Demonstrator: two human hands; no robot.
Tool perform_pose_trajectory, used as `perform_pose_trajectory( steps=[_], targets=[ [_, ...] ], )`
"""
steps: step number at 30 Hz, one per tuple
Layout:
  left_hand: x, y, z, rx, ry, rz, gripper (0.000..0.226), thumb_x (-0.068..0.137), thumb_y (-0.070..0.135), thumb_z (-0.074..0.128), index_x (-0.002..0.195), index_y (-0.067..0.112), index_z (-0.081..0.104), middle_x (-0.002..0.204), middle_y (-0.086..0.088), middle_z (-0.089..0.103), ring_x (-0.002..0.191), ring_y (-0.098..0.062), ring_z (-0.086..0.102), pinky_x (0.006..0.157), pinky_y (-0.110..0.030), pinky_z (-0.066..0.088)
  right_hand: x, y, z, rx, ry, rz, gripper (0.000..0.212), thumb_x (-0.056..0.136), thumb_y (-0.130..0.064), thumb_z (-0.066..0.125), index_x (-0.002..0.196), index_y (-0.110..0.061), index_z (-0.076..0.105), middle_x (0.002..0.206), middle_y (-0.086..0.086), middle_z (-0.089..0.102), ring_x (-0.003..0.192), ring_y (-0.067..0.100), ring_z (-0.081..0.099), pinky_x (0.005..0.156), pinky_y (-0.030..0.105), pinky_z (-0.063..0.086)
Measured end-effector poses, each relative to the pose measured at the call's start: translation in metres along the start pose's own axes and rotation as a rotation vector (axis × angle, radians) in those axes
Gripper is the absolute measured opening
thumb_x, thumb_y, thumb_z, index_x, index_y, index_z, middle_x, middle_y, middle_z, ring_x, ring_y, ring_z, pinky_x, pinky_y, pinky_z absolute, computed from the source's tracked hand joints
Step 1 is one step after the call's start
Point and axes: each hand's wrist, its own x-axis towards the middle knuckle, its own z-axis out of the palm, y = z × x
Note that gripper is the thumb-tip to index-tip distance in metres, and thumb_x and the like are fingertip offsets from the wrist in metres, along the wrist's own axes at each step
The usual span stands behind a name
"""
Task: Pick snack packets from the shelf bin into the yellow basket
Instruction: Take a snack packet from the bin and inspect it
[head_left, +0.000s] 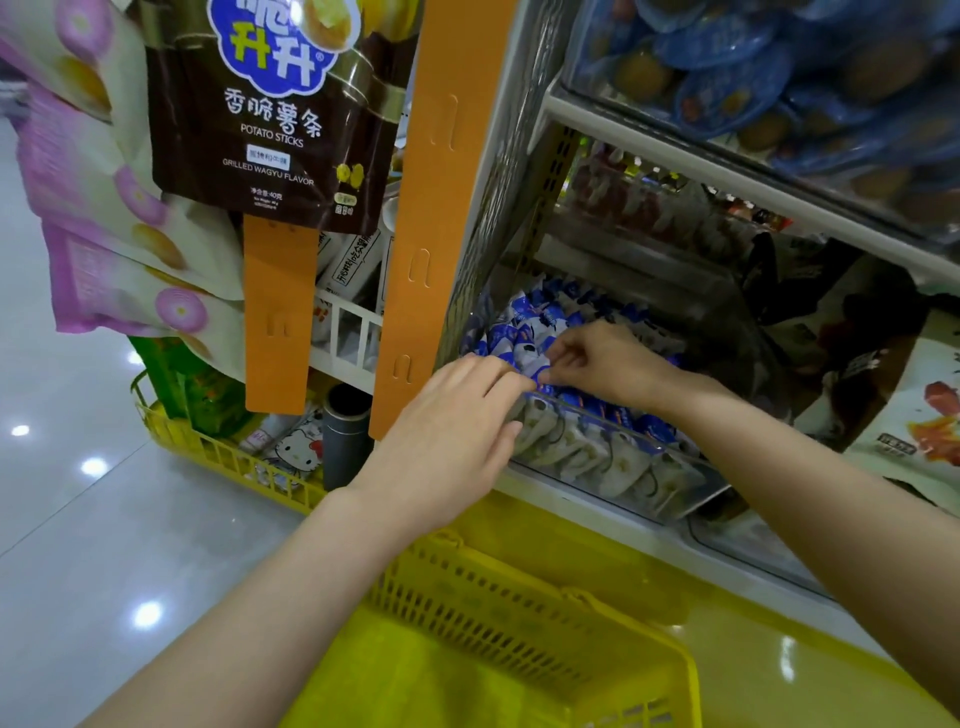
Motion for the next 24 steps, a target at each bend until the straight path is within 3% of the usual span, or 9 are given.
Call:
perform_pose_trajectory(
  steps=[5, 8, 11, 13, 16, 20, 24],
  targets=[
    [0.000, 0.002, -0.002, 0.011, 0.011, 0.010, 0.033, 0.096, 0.024, 0.042, 0.127, 0.016, 0.046, 0.123, 0.002, 0.046, 0.119, -0.015, 0.037, 0.098, -0.021, 0.022, -0.004, -0.009, -0.001, 0.039, 0.133, -0.003, 0.010, 0.084, -0.024, 0.066, 0.077, -0.023, 0.060, 0.071, -0.010, 0.058, 0.065, 0.000, 0.052, 0.055, 0.011, 0.037],
    [-0.006, 0.010, -0.004, -0.034, 0.102, -0.055, 0.030, 0.095, 0.018, 0.044, 0.124, 0.013, 0.050, 0.121, -0.001, 0.048, 0.117, -0.014, 0.039, 0.094, -0.020, 0.027, -0.023, -0.018, -0.012, 0.104, 0.389, -0.018, 0.005, 0.088, -0.024, 0.061, 0.084, -0.025, 0.059, 0.076, -0.013, 0.056, 0.074, 0.004, 0.054, 0.063, 0.016, 0.041],
    [-0.013, 0.022, -0.007, -0.220, 0.191, -0.210, 0.024, 0.096, 0.019, 0.043, 0.118, 0.017, 0.051, 0.112, 0.005, 0.049, 0.107, -0.011, 0.043, 0.090, -0.023, 0.034, -0.058, -0.032, -0.025, 0.239, 0.668, -0.160, 0.007, 0.090, -0.019, 0.057, 0.087, -0.025, 0.057, 0.077, -0.016, 0.057, 0.071, -0.005, 0.055, 0.062, 0.007, 0.042],
    [-0.017, 0.030, -0.009, -0.408, 0.218, -0.318, 0.022, 0.096, 0.023, 0.043, 0.116, 0.019, 0.049, 0.108, 0.007, 0.047, 0.104, -0.009, 0.044, 0.089, -0.025, 0.038, -0.084, -0.041, -0.029, 0.352, 0.727, -0.245, 0.009, 0.090, -0.016, 0.057, 0.087, -0.024, 0.056, 0.078, -0.015, 0.058, 0.073, -0.003, 0.058, 0.067, 0.012, 0.048],
    [-0.021, 0.040, -0.014, -0.727, 0.182, -0.447, 0.025, 0.094, 0.031, 0.047, 0.118, 0.023, 0.045, 0.113, 0.005, 0.050, 0.104, -0.007, 0.049, 0.089, -0.021, 0.040, -0.117, -0.048, -0.017, 0.585, 0.594, -0.223, 0.015, 0.089, -0.010, 0.058, 0.083, -0.023, 0.056, 0.081, -0.006, 0.062, 0.078, 0.015, 0.064, 0.071, 0.032, 0.056],
    [-0.035, 0.057, -0.014, -1.052, -0.012, -0.448, 0.018, 0.090, 0.026, 0.053, 0.109, 0.025, 0.054, 0.102, 0.013, 0.064, 0.094, -0.001, 0.060, 0.078, -0.009, 0.044, -0.151, -0.044, 0.014, 0.866, 0.342, -0.090, 0.013, 0.090, -0.004, 0.054, 0.083, -0.016, 0.055, 0.079, 0.003, 0.061, 0.064, 0.009, 0.062, 0.057, 0.022, 0.055],
    [-0.051, 0.067, -0.005, -1.095, -0.105, -0.460, 0.026, 0.088, 0.012, 0.058, 0.112, 0.020, 0.056, 0.106, 0.006, 0.067, 0.094, -0.006, 0.063, 0.083, -0.021, 0.050, -0.169, -0.032, 0.040, 0.937, 0.184, 0.001, 0.009, 0.093, -0.017, 0.051, 0.090, -0.014, 0.059, 0.084, 0.004, 0.065, 0.072, 0.007, 0.062, 0.060, 0.018, 0.054]
  ],
)
